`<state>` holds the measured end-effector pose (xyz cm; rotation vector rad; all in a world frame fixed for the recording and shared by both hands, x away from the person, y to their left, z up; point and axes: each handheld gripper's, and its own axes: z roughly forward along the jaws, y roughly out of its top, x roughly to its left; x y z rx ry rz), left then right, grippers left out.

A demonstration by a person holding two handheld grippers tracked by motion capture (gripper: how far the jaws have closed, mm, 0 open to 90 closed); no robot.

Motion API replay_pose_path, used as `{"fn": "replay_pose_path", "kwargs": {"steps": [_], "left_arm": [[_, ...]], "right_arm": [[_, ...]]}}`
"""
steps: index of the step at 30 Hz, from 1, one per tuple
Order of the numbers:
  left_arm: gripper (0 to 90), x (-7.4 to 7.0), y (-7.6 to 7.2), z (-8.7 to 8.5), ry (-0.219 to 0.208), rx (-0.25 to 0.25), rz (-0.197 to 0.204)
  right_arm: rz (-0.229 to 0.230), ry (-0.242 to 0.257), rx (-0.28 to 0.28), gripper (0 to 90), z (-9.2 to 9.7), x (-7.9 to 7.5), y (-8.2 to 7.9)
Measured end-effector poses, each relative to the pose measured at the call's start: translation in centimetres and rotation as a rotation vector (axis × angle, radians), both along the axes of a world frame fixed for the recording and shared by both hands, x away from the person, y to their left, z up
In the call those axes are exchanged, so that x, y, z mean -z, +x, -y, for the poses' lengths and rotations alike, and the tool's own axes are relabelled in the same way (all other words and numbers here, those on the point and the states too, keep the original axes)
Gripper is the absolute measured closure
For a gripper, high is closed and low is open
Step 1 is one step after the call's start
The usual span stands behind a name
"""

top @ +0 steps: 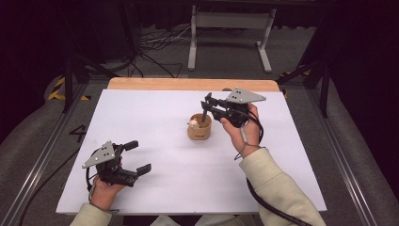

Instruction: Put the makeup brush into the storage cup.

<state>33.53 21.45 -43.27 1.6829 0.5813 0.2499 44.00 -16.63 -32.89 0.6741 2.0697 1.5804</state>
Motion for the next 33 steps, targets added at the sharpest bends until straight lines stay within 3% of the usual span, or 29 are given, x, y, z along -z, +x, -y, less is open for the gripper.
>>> {"fn": "replay_pose_path", "kwargs": {"steps": [10, 16, 33], "left_arm": [[0.2, 0.1, 0.1, -0.1, 0.002, -0.01, -0.006], [0.2, 0.3, 0.0, -0.1, 0.001, -0.037, 0.018], [0.2, 0.3, 0.0, 0.0, -0.002, -0.031, 0.012]], "right_arm": [[0.006, -0.005, 0.048, 73.1, -0.5, 1.1, 0.7], [0.002, 0.006, 0.055, 73.1, -0.7, 1.8, 1.1], [-0.026, -0.001, 0.065, 73.0, -1.4, 4.2, 2.0]]}}
